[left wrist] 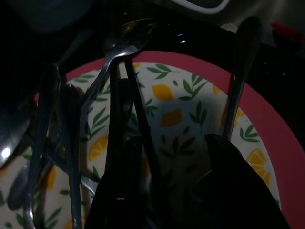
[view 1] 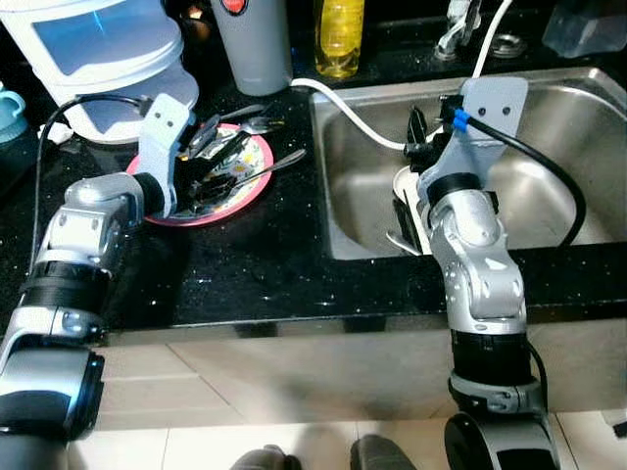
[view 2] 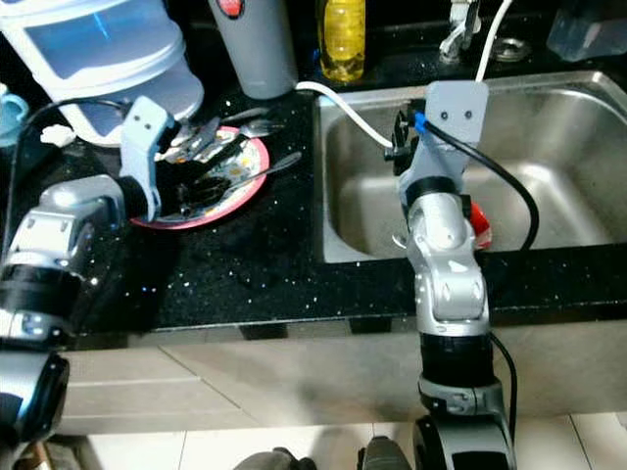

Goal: Kitchen organization

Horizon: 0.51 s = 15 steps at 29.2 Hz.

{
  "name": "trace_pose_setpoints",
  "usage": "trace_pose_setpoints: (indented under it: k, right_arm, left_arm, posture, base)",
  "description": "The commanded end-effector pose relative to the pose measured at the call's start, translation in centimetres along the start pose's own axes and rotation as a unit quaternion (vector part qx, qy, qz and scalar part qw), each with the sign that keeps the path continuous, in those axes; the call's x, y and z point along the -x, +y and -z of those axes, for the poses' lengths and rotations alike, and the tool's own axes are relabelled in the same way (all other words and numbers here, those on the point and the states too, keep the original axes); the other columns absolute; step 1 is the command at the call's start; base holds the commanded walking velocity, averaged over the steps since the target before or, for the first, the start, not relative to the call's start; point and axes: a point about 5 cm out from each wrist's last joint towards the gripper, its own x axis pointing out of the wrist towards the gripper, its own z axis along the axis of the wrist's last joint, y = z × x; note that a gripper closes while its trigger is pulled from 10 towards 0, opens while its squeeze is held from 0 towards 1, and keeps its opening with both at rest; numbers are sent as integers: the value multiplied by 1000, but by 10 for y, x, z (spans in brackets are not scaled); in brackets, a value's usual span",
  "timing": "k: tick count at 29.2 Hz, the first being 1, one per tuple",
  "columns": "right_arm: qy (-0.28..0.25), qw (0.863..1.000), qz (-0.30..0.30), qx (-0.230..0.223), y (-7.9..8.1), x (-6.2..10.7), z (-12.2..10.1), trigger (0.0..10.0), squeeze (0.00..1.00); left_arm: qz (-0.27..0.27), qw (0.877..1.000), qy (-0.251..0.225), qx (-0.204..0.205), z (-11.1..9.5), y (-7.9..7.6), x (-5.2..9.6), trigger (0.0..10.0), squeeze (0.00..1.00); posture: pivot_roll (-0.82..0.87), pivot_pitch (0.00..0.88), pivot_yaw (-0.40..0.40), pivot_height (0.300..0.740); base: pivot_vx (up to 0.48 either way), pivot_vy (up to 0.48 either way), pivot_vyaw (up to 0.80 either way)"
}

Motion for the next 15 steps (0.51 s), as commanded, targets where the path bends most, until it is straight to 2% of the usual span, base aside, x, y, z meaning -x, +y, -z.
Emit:
trace_pose_setpoints:
  k: [1,2,4,5,6,7,8,10,15]
  right_arm:
    - [-3,1000,-8,-4,4,-1,0,10000,0]
    - [-4,1000,-8,-4,4,-1,0,10000,0]
    - [-4,1000,-8,-4,4,-1,0,10000,0]
    - [-4,1000,-8,-4,4,-2,0,10000,0]
    - [-4,1000,-8,-4,4,-2,0,10000,0]
    - [-4,1000,-8,-4,4,-2,0,10000,0]
    - [-5,1000,-8,-4,4,-2,0,10000,0]
    - [-6,1000,-7,-4,4,-2,-1,10000,0]
    - [-7,1000,-7,-4,3,-2,-1,10000,0]
  left_arm:
    - [13,997,73,1,28,2,5,10000,0]
    - [25,996,88,-7,31,3,4,9569,0]
    - [25,996,88,-7,31,3,4,9569,0]
    - [31,995,98,-11,34,3,4,4549,0]
    - [34,993,108,-16,36,3,4,1961,0]
    - [34,993,108,-16,36,3,4,1961,0]
    - [36,992,119,-20,40,4,4,0,0]
    - [29,989,141,-27,46,6,5,0,0]
    - [23,990,138,-25,47,10,5,0,0]
  posture:
    - [-19,87,93,740]
    - [-19,82,94,740]
    - [-19,82,94,740]
    - [-18,77,95,740]
    - [-20,72,98,740]
    - [-20,72,98,740]
    - [-20,72,98,740]
    - [-21,68,99,740]
    - [-19,68,93,740]
  base:
    - [0,0,0]
    - [0,0,0]
    - [0,0,0]
    - [0,0,0]
    - [0,0,0]
    - [0,0,0]
    - [0,0,0]
    - [0,0,0]
    - [0,0,0]
